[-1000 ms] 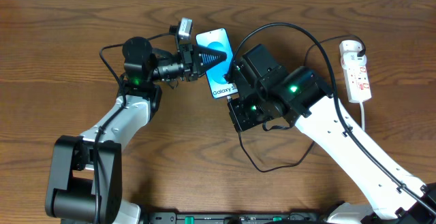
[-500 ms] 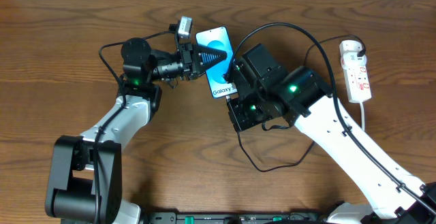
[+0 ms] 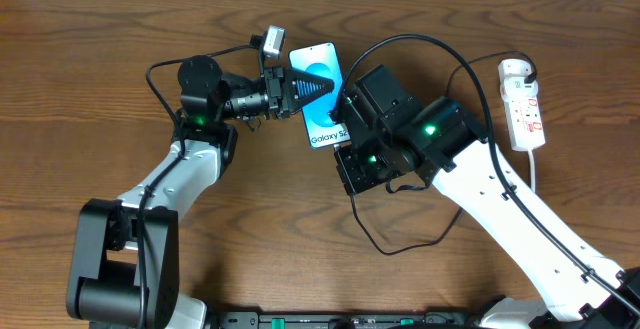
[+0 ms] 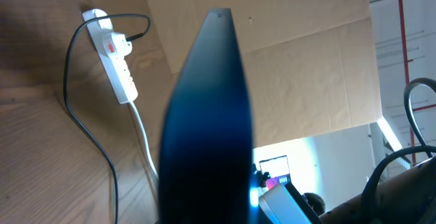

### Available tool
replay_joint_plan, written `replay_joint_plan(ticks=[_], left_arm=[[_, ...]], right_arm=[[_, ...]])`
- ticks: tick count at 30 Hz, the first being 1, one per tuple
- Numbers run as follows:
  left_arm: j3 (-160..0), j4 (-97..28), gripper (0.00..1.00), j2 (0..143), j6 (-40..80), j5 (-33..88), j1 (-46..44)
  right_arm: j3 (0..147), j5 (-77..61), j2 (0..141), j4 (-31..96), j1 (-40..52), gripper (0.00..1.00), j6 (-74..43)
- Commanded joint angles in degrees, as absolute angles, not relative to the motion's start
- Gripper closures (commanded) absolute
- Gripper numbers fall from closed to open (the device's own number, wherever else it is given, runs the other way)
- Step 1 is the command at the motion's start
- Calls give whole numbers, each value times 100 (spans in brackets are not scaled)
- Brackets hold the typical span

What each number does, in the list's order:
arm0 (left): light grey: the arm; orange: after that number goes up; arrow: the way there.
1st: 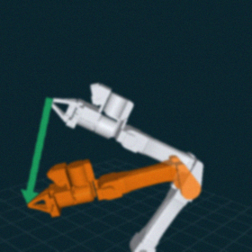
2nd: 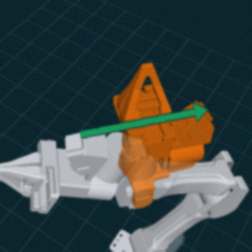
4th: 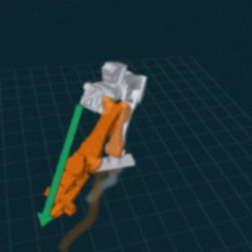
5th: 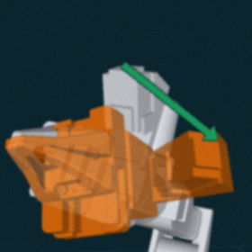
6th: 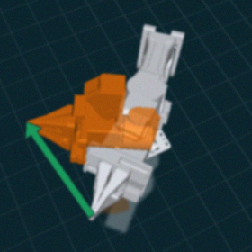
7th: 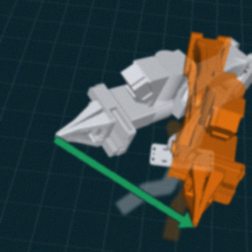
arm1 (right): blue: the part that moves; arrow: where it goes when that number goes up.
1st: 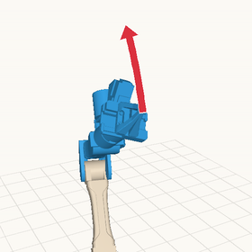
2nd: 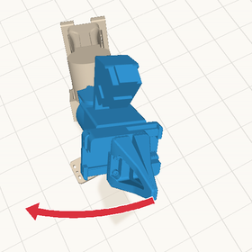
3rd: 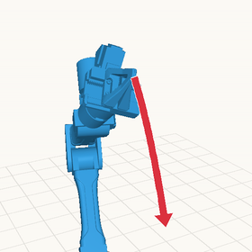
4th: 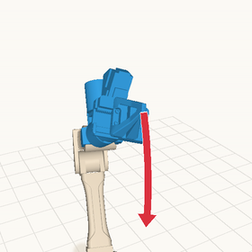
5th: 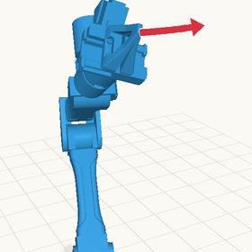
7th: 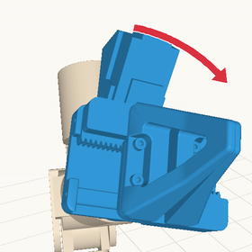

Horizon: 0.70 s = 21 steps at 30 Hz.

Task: Plug charger to phone and switch on socket
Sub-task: 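Push the plug up into the phone's port with the right gripper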

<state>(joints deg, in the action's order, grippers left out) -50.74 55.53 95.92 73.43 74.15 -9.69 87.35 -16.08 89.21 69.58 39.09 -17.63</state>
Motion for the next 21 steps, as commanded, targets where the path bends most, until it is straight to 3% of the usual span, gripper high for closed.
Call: replay_joint_plan(ticks=[1,21], left_arm=[[-5225,5627,93,9546,7157,7430,-961],[-5225,5627,93,9546,7059,7391,-961]], right_arm=[[8715,-1710,8971,7015,3868,99,-1841],[8715,-1710,8971,6987,3868,99,-1844]])
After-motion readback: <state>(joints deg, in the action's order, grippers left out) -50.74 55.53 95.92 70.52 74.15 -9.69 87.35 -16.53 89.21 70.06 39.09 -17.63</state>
